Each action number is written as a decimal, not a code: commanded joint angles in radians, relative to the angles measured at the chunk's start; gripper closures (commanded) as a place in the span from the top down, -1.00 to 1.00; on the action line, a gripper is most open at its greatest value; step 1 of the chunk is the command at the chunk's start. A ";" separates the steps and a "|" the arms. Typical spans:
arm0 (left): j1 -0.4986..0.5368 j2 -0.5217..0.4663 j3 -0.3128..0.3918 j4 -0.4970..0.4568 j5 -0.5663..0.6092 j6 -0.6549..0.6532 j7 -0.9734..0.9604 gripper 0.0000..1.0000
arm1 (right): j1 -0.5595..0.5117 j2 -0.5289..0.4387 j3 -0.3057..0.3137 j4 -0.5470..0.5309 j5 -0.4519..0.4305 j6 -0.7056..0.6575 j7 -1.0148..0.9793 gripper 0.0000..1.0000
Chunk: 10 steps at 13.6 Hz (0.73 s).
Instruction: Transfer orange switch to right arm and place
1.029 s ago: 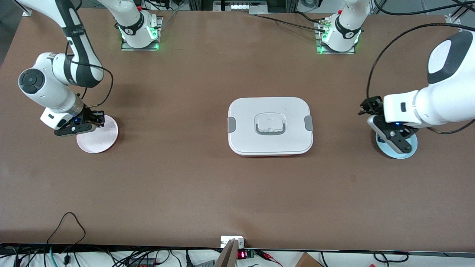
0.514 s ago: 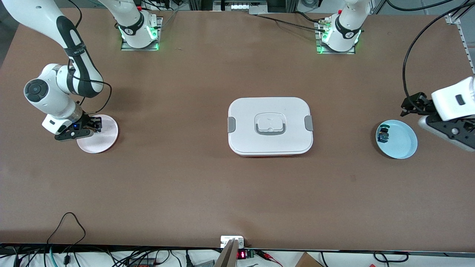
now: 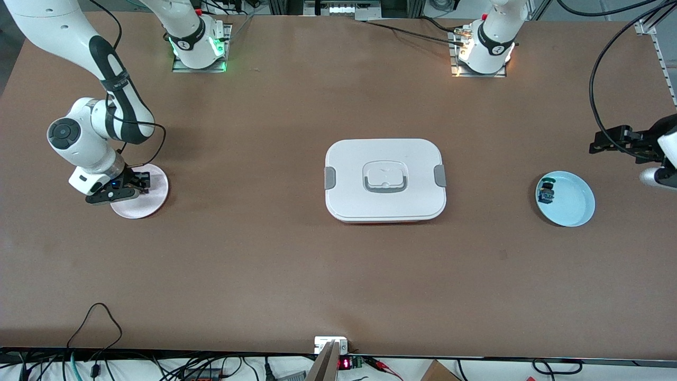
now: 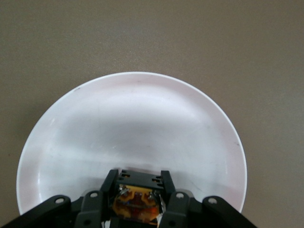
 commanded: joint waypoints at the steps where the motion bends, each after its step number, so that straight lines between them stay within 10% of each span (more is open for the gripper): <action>1: -0.162 -0.178 0.208 -0.249 -0.064 0.151 -0.005 1.00 | -0.009 -0.002 0.015 0.001 0.025 0.009 0.006 0.06; 4: -0.325 -0.384 0.412 -0.548 -0.068 0.427 -0.006 1.00 | -0.010 -0.014 0.024 0.002 0.044 0.003 0.015 0.98; 10: -0.462 -0.458 0.518 -0.613 -0.070 0.388 -0.104 1.00 | 0.002 -0.116 0.053 0.039 0.052 -0.136 0.075 0.99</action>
